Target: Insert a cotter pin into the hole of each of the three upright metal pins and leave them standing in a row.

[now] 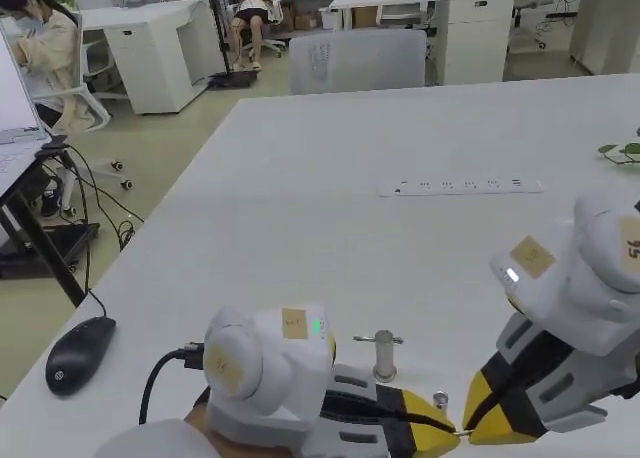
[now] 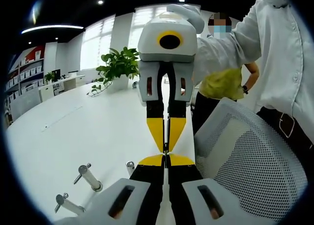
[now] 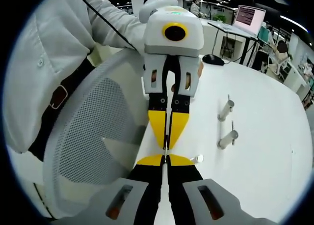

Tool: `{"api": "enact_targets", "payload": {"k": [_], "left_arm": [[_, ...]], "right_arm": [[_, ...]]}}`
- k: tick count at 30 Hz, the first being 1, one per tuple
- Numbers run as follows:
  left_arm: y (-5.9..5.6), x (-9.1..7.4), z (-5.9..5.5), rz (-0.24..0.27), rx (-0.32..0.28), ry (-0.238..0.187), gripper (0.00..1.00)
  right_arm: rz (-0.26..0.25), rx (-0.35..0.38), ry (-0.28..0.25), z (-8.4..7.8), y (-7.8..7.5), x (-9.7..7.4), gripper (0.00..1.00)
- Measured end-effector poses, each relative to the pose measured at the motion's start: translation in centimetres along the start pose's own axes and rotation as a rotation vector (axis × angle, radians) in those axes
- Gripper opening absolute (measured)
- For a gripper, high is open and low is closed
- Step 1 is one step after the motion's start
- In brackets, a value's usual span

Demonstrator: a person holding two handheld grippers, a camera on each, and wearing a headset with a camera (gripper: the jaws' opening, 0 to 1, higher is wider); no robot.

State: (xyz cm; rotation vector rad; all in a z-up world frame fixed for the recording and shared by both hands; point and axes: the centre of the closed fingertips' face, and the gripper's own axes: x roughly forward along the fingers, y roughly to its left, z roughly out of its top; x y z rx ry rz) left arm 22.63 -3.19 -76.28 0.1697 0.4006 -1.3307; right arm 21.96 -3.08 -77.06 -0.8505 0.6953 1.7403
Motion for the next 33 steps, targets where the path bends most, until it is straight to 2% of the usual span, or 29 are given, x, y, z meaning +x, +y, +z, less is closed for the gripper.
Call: {"api": "enact_targets", "payload": {"k": [10, 13, 15, 24, 28, 33], "left_arm": [[0.1, -0.1, 0.0, 0.009, 0.007, -0.006, 0.0], [0.1, -0.2, -0.2, 0.006, -0.011, -0.005, 0.07], [0.3, -0.3, -0.4, 0.013, -0.017, 0.0, 0.07], [2.3, -1.0, -1.8, 0.08, -0.099, -0.012, 0.11], [3.2, -0.9, -2.8, 0.119, -0.108, 0.013, 0.14], [4.2, -0.4, -4.1, 0.17, -0.109, 0.064, 0.15]], "right_arm": [[-0.019, 0.009, -0.023, 0.1, -0.2, 0.0, 0.03], [-0.029, 0.016, -0.019, -0.3, -0.5, -0.1, 0.03], [-0.031, 0.027, -0.02, -0.7, -0.6, -0.2, 0.03], [-0.054, 0.063, -0.014, -2.1, -0.8, -0.6, 0.03], [-0.062, 0.078, -0.012, -2.6, -0.9, -0.9, 0.03], [-0.08, 0.099, -0.014, -3.0, -1.1, -1.5, 0.03]]}}
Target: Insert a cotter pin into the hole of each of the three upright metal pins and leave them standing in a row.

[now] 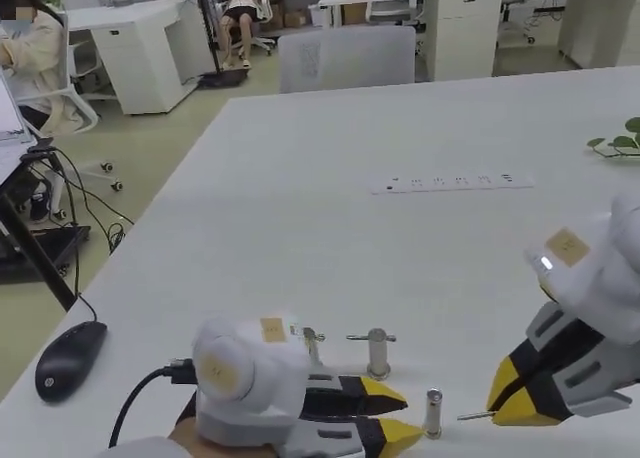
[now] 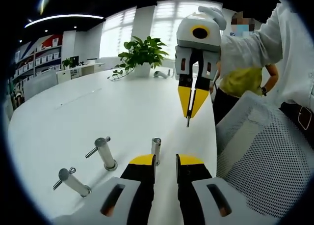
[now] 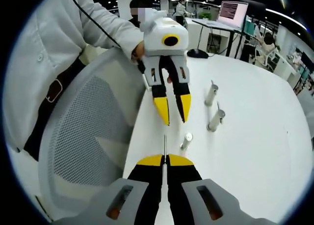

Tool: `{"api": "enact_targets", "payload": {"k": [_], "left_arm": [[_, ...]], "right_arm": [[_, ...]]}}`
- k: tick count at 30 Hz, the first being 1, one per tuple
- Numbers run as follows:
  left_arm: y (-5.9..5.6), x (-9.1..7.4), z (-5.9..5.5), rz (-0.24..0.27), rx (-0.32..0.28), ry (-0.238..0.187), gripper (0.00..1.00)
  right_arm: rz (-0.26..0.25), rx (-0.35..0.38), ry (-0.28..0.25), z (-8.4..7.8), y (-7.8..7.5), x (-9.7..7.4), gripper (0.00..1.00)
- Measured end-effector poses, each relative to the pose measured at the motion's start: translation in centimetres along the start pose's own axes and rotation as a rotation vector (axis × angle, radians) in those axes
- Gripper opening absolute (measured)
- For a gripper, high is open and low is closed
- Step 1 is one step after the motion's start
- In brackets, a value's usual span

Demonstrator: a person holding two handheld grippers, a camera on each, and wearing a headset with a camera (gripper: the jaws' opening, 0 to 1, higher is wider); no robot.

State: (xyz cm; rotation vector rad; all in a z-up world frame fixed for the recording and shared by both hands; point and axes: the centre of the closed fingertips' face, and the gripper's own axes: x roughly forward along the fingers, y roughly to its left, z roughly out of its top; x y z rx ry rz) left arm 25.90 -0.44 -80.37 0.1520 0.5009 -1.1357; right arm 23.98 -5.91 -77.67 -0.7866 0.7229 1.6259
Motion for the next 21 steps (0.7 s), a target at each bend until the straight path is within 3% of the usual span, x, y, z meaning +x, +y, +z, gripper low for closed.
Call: {"api": "enact_targets", "payload": {"k": [7, 12, 16, 21], "left_arm": [[0.7, 1.4, -1.3, 0.061, 0.029, 0.064, 0.16], [0.5, 2.4, -1.7, 0.085, 0.042, 0.089, 0.16], [1.1, 3.1, -1.2, 0.144, 0.032, 0.077, 0.15], [1.4, 3.8, -1.3, 0.18, 0.014, 0.084, 0.14]], "right_arm": [[-0.026, 0.028, -0.003, -0.7, -0.5, -0.7, 0.03], [-0.036, 0.04, -0.004, -0.9, -0.6, -0.9, 0.03], [-0.041, 0.046, -0.007, -0.9, -0.8, -1.0, 0.03], [-0.049, 0.05, -0.012, -0.9, -1.0, -1.2, 0.03]]}}
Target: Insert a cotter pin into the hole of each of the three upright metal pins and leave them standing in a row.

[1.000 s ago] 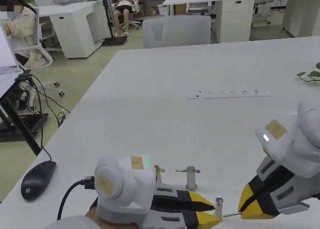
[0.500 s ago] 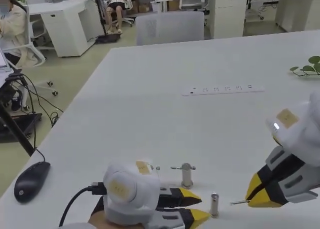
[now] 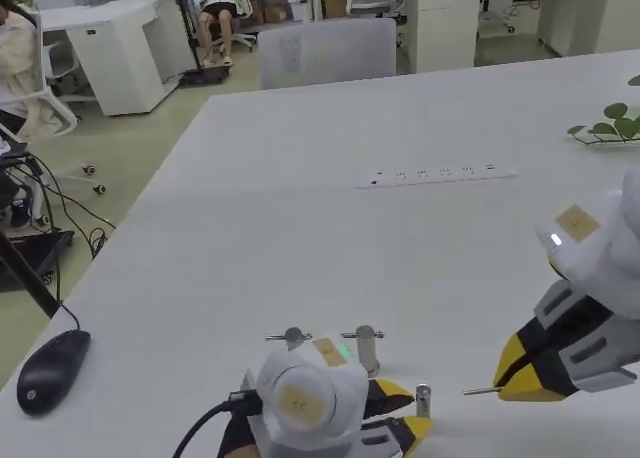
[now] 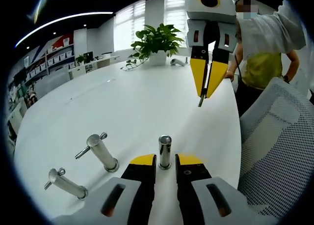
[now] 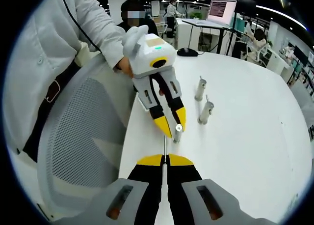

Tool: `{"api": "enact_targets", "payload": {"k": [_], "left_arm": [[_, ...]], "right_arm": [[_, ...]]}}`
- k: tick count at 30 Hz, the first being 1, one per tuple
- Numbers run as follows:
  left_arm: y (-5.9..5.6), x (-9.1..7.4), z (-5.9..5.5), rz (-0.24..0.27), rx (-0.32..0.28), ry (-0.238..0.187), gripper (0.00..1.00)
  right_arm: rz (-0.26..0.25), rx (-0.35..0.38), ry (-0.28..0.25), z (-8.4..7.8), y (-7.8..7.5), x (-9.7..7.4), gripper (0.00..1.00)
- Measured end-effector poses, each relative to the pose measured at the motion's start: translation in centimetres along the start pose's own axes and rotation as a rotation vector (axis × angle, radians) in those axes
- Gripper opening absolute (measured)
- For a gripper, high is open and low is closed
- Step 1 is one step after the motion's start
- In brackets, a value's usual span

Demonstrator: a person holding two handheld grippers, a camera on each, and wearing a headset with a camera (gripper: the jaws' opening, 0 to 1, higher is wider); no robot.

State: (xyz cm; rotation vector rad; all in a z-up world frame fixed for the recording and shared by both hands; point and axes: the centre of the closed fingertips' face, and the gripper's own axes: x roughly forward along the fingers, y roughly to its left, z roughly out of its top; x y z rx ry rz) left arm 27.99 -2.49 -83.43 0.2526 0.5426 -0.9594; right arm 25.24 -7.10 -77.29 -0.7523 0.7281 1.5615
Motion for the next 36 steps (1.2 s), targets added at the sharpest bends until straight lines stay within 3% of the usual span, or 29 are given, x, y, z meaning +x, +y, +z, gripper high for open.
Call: {"api": "enact_targets", "payload": {"k": [6, 17, 20, 27, 29, 34, 36], "left_arm": [[-0.4, 0.5, 0.0, 0.018, -0.014, 0.001, 0.14], [0.3, 0.9, -0.3, 0.051, -0.013, 0.012, 0.08], [0.2, 0.9, -0.3, 0.028, 0.036, 0.013, 0.07], [-0.5, 0.6, -0.5, -0.108, 0.104, -0.007, 0.07], [-0.7, 0.6, -0.6, -0.139, 0.171, 0.0, 0.07], [-1.4, 0.4, -0.6, -0.237, 0.266, -0.005, 0.07], [-1.5, 0.3, -0.7, -0.253, 0.278, -0.002, 0.07]], "right_arm": [[-0.005, 0.007, -0.003, -0.1, -0.1, -0.1, 0.03], [-0.005, 0.01, -0.006, 0.0, -0.2, 0.0, 0.03], [-0.006, 0.008, -0.005, 0.0, -0.2, 0.0, 0.03], [-0.004, 0.002, 0.002, -0.2, -0.2, 0.2, 0.03], [-0.002, -0.003, 0.005, -0.3, -0.1, 0.4, 0.03], [0.001, -0.002, 0.007, -0.3, 0.0, 0.6, 0.03], [0.001, -0.005, 0.009, -0.3, 0.0, 0.6, 0.03]]}}
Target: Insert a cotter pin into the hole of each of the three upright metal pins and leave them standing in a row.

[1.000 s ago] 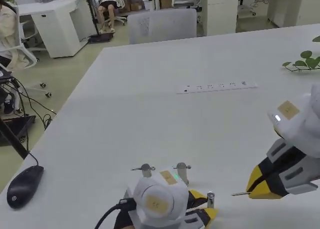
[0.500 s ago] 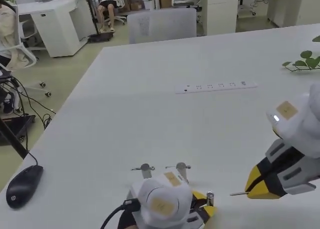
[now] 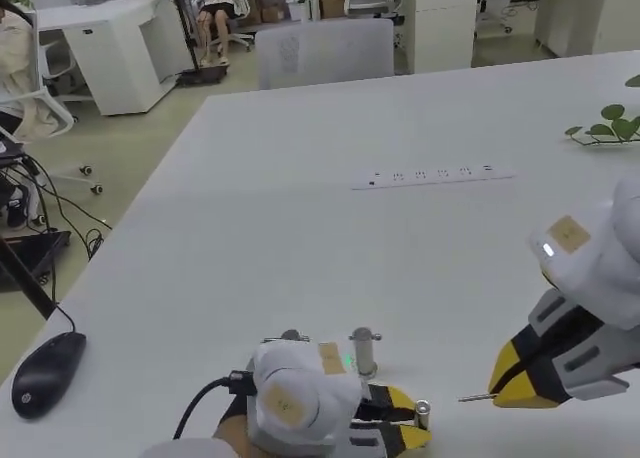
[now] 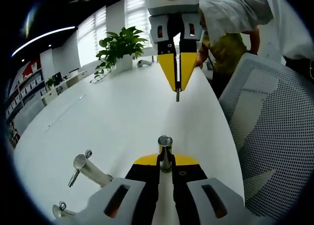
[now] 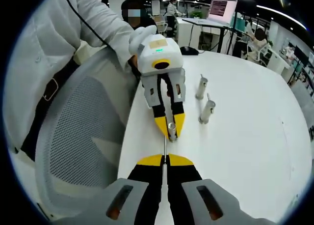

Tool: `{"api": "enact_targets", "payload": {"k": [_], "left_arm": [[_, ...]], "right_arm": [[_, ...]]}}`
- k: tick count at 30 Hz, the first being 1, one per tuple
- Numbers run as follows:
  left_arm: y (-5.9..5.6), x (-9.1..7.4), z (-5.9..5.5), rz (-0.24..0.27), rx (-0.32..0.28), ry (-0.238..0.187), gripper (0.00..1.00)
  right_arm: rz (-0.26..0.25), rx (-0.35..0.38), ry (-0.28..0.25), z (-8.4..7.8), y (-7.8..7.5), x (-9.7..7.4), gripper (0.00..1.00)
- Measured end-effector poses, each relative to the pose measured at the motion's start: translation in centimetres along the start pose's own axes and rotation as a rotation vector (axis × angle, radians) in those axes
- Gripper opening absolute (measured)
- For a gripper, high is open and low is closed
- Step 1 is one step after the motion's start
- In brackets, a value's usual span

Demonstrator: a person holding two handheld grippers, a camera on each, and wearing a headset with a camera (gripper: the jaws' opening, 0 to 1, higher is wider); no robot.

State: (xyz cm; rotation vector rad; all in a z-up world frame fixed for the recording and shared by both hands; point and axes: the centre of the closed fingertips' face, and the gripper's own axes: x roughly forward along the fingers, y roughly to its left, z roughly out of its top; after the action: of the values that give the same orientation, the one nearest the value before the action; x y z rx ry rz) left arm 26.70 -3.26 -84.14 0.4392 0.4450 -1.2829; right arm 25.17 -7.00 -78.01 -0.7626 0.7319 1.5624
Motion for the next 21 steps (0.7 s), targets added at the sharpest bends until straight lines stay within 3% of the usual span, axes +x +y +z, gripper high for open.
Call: {"api": "enact_targets", "payload": {"k": [8, 14, 21], "left_arm": [[0.1, 0.29, 0.15, -0.08, 0.077, 0.005, 0.07], [0.35, 0.45, 0.15, -0.118, 0.067, -0.006, 0.07], [0.52, 0.46, -0.03, -0.109, 0.023, -0.001, 0.08]], "right_arm": [[0.007, 0.004, 0.004, -0.1, 0.13, 0.23, 0.03], [0.009, 0.01, 0.005, -0.24, -0.04, 0.31, 0.03], [0.009, 0.011, 0.005, -0.21, -0.33, 0.32, 0.03]]}}
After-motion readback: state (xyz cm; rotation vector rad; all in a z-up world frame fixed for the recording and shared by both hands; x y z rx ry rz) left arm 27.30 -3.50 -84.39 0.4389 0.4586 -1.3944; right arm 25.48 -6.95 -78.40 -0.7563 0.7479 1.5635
